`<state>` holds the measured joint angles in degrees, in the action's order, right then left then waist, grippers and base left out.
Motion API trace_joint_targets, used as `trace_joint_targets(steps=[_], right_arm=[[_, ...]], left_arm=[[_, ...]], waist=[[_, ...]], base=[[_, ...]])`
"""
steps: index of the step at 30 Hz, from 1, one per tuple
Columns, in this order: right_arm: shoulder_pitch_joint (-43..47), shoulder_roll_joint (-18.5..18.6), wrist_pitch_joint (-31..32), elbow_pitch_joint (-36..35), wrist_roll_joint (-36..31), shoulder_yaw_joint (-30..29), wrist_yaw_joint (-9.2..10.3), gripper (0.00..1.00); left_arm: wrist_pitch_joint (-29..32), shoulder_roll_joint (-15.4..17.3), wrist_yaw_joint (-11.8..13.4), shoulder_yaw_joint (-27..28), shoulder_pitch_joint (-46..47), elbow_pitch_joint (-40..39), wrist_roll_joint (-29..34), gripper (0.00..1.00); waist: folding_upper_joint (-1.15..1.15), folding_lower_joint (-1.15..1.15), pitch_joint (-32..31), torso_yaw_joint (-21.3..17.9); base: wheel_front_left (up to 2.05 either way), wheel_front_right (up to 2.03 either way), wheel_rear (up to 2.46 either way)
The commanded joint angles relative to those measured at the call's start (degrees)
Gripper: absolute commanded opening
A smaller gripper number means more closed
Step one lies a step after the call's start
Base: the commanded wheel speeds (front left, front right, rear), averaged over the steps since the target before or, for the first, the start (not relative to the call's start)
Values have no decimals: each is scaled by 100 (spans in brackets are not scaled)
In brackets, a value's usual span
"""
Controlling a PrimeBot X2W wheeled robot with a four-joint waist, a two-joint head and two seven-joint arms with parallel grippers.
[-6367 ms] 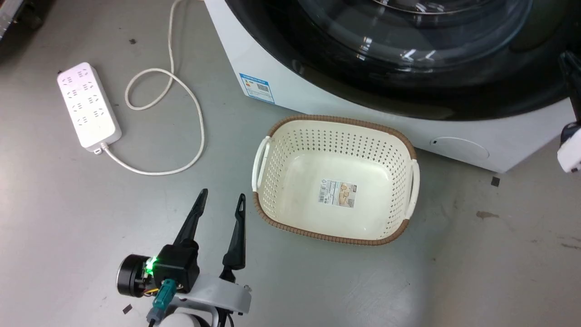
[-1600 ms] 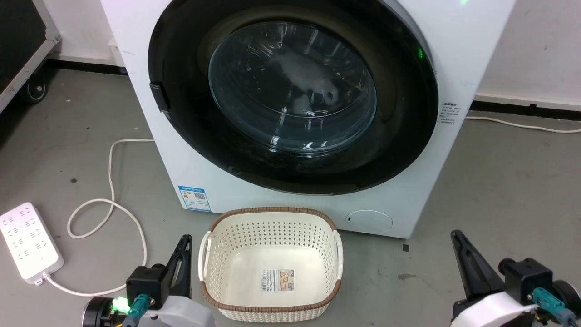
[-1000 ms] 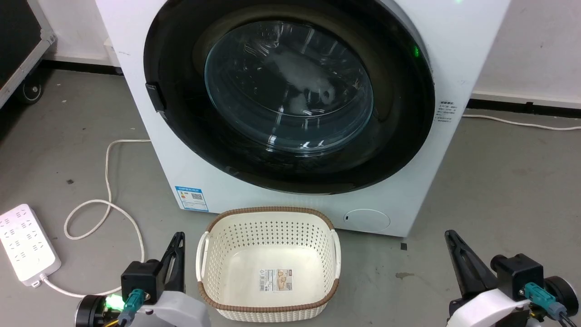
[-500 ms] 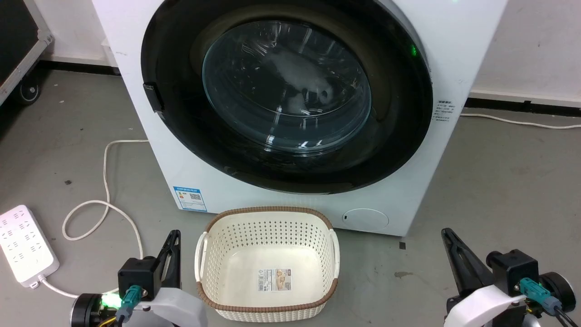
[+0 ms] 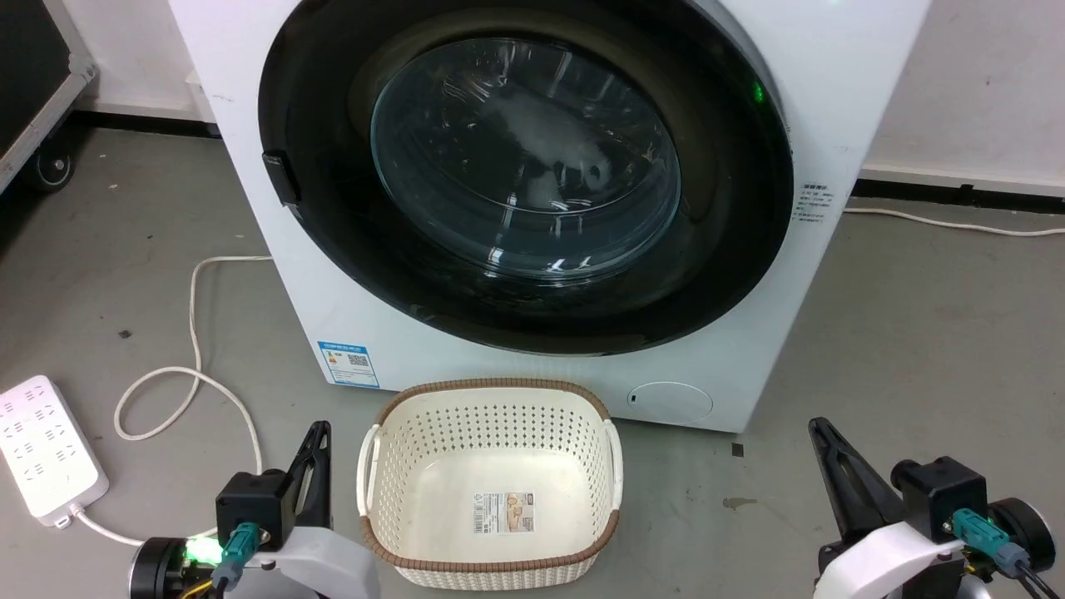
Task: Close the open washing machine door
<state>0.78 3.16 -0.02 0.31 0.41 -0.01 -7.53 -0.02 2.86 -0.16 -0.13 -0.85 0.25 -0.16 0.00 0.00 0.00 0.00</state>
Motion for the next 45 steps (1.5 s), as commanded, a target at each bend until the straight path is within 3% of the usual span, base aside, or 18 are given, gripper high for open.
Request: trace_joint_targets(steps=[1,45], right_arm=[[-78,-28,2,-31,-41,1,4,0],[-78,-28,2,-31,-41,1,4,0]], left_arm=[[2,2,16,13,85,-25,16,0],[2,2,16,13,85,-25,16,0]], waist=[[0,0,0,0],[0,0,0,0]], base=[[0,0,0],[0,0,0]])
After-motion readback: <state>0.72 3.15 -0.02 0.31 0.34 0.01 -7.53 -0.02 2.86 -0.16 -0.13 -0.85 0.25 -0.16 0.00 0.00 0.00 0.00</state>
